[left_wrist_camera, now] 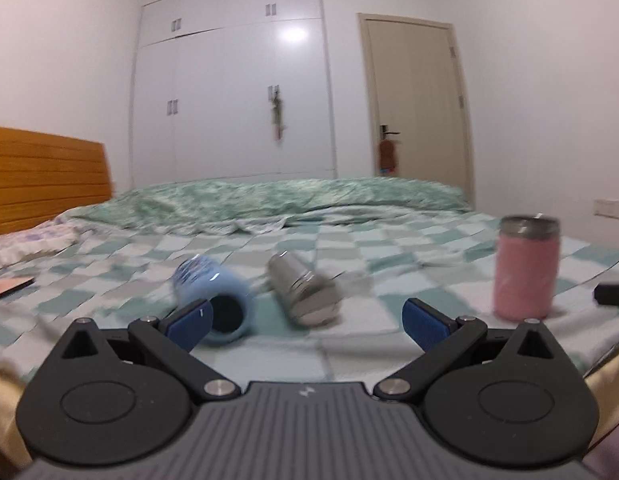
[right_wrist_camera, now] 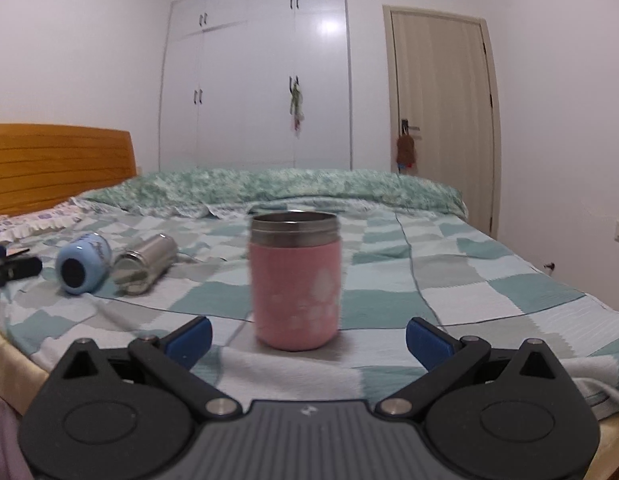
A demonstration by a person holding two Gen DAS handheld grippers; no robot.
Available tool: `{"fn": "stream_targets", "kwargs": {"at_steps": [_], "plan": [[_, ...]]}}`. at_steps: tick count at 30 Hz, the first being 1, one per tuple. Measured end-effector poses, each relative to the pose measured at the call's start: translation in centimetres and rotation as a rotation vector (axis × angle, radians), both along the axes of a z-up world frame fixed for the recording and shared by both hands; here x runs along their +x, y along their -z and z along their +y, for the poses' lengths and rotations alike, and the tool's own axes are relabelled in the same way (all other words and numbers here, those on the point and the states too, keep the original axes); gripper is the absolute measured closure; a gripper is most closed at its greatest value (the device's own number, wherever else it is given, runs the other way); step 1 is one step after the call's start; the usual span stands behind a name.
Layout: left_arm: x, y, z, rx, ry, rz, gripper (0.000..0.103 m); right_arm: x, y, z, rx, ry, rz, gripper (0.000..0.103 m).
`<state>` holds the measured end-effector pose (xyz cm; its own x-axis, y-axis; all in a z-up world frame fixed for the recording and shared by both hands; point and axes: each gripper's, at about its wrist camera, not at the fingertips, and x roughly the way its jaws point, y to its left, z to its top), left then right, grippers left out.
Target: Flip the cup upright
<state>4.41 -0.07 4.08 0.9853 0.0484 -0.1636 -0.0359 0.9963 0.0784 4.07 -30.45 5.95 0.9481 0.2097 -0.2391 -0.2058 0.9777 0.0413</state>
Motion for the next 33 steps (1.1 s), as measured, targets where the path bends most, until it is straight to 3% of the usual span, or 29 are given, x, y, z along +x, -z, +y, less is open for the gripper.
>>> {"fn": "stream_targets", "kwargs": {"at_steps": [7,15,33], "plan": [[-1.3,2.6,1.1,-0.026,-0.037,-0.01,0.0,-1.9,1.7,1.8,0.011,-0.002,-0.091,0.0],[-2.0,2.8,1.3,-0.061,-0.028,-0.036,0.0,-3.4,2.9,3.3,-0.035,-0.005,-0.123,0.0],[-3.0,2.8,0.3,-0.033,0.004,-0.062,0.0,-4.9,2.5,3.7,-0.033,-0.015,-0.151,0.0]]}}
